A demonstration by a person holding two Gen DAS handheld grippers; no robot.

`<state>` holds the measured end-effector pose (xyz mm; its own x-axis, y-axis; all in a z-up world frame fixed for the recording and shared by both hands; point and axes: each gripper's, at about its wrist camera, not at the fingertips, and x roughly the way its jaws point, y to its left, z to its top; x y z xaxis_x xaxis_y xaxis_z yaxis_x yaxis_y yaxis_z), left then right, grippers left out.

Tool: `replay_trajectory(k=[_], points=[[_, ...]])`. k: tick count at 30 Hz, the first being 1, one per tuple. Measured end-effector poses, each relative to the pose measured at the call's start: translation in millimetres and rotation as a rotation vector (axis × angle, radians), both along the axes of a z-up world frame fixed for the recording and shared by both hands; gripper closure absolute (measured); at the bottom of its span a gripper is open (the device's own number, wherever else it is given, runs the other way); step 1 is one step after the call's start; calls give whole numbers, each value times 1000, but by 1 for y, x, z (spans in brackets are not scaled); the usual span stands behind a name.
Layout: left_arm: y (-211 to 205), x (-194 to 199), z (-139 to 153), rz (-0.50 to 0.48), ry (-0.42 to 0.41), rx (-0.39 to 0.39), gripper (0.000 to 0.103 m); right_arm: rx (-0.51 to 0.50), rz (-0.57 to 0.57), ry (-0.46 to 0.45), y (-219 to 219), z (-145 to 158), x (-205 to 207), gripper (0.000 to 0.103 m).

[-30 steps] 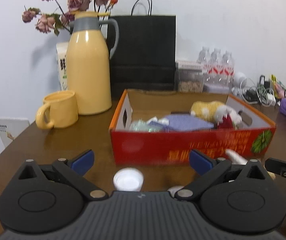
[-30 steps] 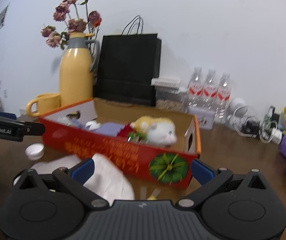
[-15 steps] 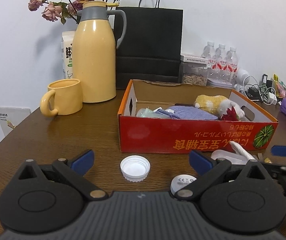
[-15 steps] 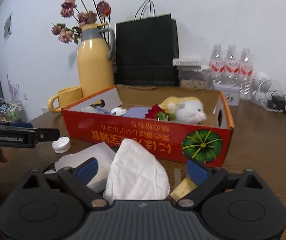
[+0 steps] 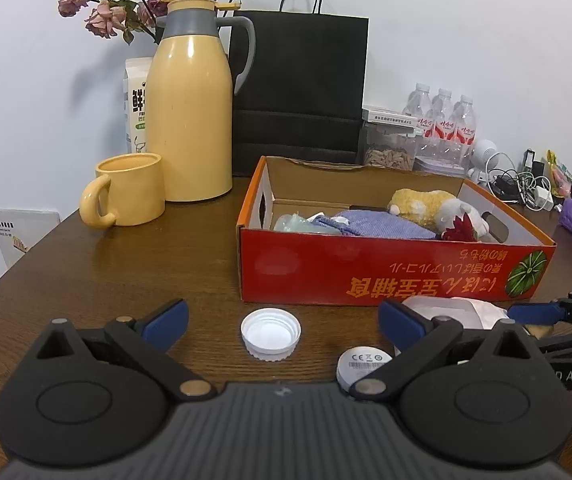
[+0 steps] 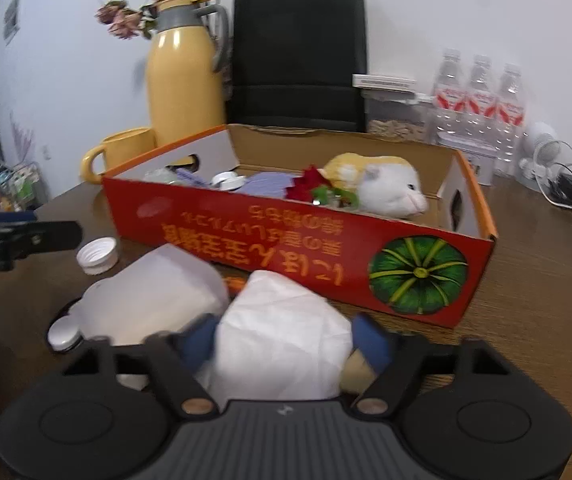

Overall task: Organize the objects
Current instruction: 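Grasp the white tissue with the right gripper while the left gripper grasps the clear plastic container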

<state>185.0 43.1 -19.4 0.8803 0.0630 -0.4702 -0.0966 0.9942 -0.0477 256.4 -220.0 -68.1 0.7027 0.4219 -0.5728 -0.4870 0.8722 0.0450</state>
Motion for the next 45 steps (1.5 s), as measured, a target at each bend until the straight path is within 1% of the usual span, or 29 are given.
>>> replay_trajectory(k=[4, 6, 7, 8, 9, 10, 12, 15, 17, 18, 19, 20, 23, 25, 30, 33, 40, 45], points=[[1, 2, -1, 4, 8, -1, 0, -10, 28, -7, 4, 1, -5, 52], [1, 2, -2, 6, 12, -1, 0, -9, 31, -9, 4, 2, -7, 52], [2, 2, -2, 6, 13, -2, 0, -8, 28, -9, 4, 2, -7, 50], [2, 2, -2, 7, 13, -2, 0, -7, 20, -8, 3, 2, -7, 42], [2, 3, -2, 7, 13, -2, 0, -5, 9, -8, 2, 2, -6, 37], [2, 3, -2, 6, 13, -2, 0, -9, -12, -7, 1, 1, -6, 28], [2, 3, -2, 6, 13, -2, 0, -24, -49, -5, -1, 1, -4, 26], [2, 2, -2, 5, 13, -2, 0, -27, -45, 6, -1, 0, -3, 25], [2, 2, -2, 4, 11, -1, 0, -40, -31, 25, 2, -3, 0, 19], [2, 2, -1, 5, 11, -2, 0, -51, -23, 29, 4, -4, 0, 19], [2, 2, -1, 5, 11, -2, 0, -65, -22, 29, 7, -5, 0, 24], [2, 2, -1, 6, 11, -2, 0, -67, -23, 23, 7, -5, 0, 30], [2, 3, -2, 7, 15, -3, 0, -43, -31, 16, 3, -3, -2, 35], [2, 2, -1, 7, 13, -4, 0, -27, -36, -7, 1, -1, -6, 38], [2, 3, -1, 9, 17, -4, 0, -31, -43, -119, -1, 6, -25, 38], [2, 3, -2, 11, 20, -4, 0, -31, -49, -167, -2, 10, -33, 38], [0, 4, -3, 4, 26, 0, 0, -9, -77, -230, -7, 18, -45, 38], [-6, 4, -4, -33, 25, 1, 0, 16, -98, -247, -15, 21, -48, 38]])
